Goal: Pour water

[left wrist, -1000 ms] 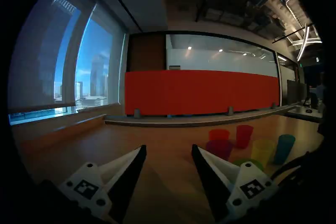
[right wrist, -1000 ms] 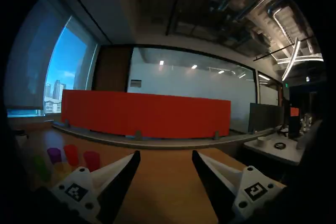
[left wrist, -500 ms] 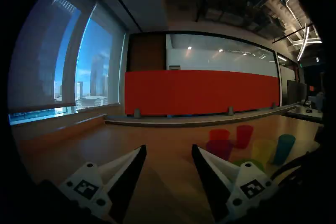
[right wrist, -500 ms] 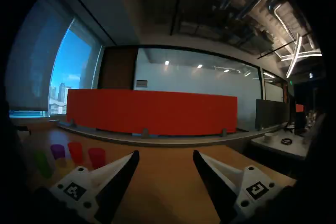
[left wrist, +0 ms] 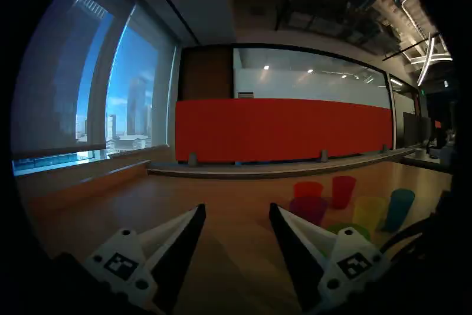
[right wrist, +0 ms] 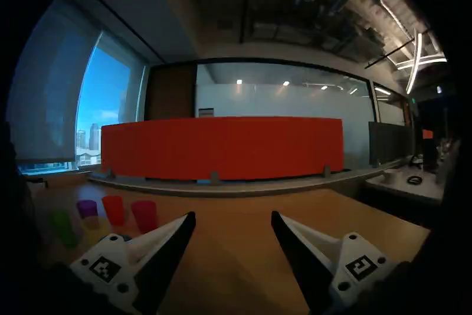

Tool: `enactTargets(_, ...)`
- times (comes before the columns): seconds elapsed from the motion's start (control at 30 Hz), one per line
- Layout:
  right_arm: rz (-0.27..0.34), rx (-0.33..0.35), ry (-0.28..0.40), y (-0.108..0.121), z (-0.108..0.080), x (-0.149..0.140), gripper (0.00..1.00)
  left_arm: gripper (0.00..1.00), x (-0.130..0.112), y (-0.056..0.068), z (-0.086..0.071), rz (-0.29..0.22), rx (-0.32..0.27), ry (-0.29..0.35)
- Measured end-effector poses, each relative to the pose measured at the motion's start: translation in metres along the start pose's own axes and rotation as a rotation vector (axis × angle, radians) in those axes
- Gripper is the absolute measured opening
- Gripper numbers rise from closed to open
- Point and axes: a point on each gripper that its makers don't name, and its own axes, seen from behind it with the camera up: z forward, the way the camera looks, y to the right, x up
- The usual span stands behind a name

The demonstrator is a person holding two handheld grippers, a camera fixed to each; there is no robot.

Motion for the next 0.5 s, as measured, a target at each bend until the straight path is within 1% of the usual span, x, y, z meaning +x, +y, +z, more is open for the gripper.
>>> enactTargets(0.2,0.005,0.006,-0.010,-0.001,0.002,-0.010,0.99,0.79,0.000,0.000,0.000,0.000,0.000,0.000)
enactTargets(0.5,0.017,-0.008,-0.032,0.004,0.003,-0.022,0.99,0.79,0.000,0.000,0.000,0.000,0.000,0.000)
